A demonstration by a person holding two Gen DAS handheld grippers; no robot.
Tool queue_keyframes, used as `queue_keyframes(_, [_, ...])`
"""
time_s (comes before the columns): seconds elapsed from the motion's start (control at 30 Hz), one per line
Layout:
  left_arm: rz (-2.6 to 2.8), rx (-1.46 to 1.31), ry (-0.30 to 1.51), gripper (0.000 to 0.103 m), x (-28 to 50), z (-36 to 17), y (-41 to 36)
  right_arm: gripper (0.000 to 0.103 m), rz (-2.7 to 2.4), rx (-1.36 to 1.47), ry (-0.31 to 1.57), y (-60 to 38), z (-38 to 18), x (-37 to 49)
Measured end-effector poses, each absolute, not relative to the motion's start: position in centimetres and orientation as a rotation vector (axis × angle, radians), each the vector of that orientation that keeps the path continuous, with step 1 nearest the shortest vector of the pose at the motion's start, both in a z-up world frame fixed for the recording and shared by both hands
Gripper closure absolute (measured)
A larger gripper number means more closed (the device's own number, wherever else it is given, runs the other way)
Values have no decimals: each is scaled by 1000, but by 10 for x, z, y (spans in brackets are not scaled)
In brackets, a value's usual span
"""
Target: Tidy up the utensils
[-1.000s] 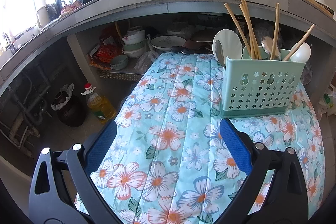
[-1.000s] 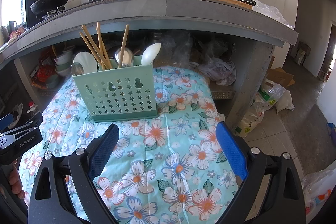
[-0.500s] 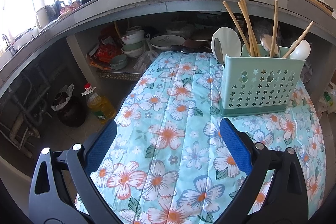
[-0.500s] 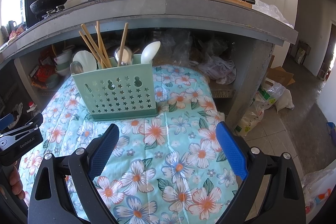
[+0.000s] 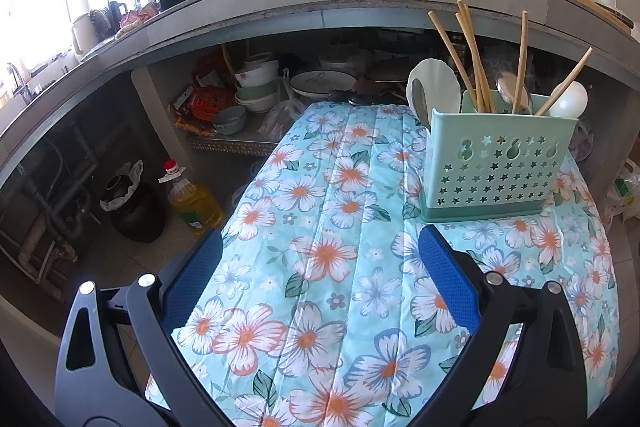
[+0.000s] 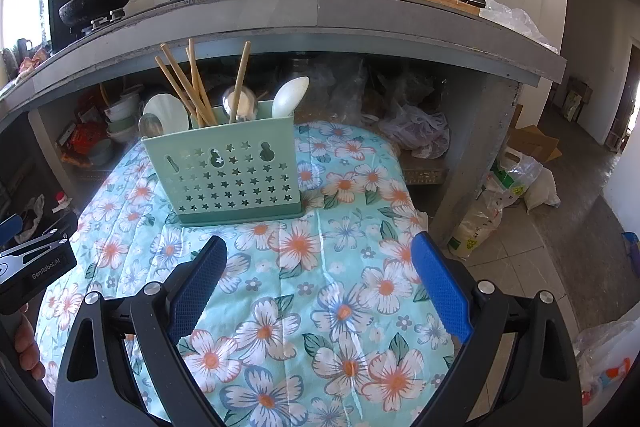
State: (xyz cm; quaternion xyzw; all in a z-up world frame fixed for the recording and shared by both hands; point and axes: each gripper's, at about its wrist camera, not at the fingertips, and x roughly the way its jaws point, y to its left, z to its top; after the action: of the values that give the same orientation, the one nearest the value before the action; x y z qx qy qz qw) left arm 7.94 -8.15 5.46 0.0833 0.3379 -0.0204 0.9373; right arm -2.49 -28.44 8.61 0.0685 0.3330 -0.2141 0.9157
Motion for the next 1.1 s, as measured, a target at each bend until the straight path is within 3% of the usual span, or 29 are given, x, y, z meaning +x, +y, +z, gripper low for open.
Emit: queue_keyframes(1.1, [-77,149,567,9,11,91,-38,12,-402,147,587,-234,118,-87])
